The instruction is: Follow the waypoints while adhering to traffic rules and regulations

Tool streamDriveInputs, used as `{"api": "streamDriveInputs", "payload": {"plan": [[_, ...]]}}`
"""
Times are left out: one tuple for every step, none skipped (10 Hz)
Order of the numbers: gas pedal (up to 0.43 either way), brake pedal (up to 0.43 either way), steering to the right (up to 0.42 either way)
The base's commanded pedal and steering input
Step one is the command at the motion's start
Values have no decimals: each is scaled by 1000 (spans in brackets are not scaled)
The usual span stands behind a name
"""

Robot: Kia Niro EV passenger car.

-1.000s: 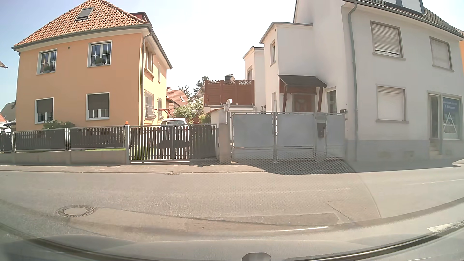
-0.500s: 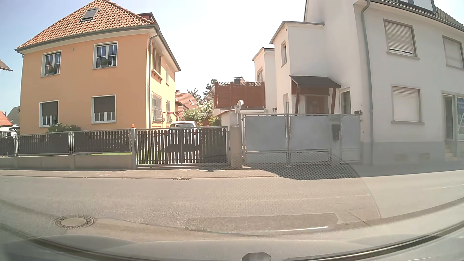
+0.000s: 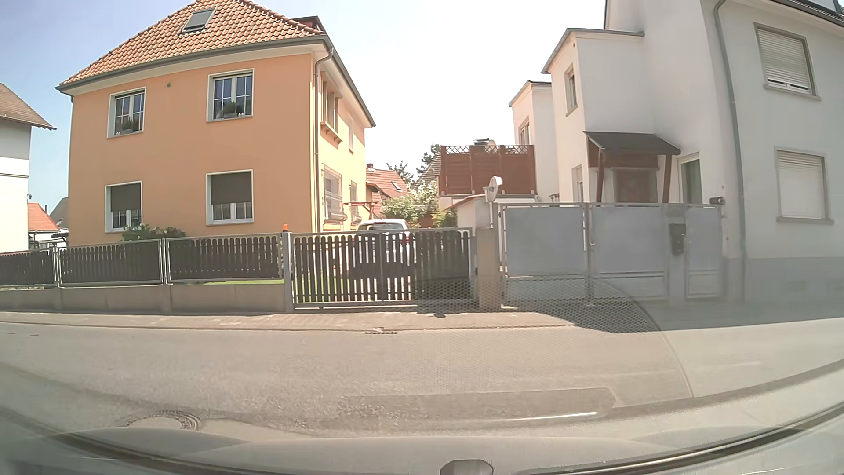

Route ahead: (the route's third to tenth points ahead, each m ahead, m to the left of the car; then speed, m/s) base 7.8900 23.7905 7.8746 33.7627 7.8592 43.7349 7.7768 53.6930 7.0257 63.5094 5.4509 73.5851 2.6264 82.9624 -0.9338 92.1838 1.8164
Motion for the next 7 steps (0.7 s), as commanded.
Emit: {"api": "streamDriveInputs", "payload": {"plan": [[39,0,-620],[39,0,-623],[67,0,-609],[87,0,-586],[110,0,-573],[110,0,-554],[118,0,-535]]}}
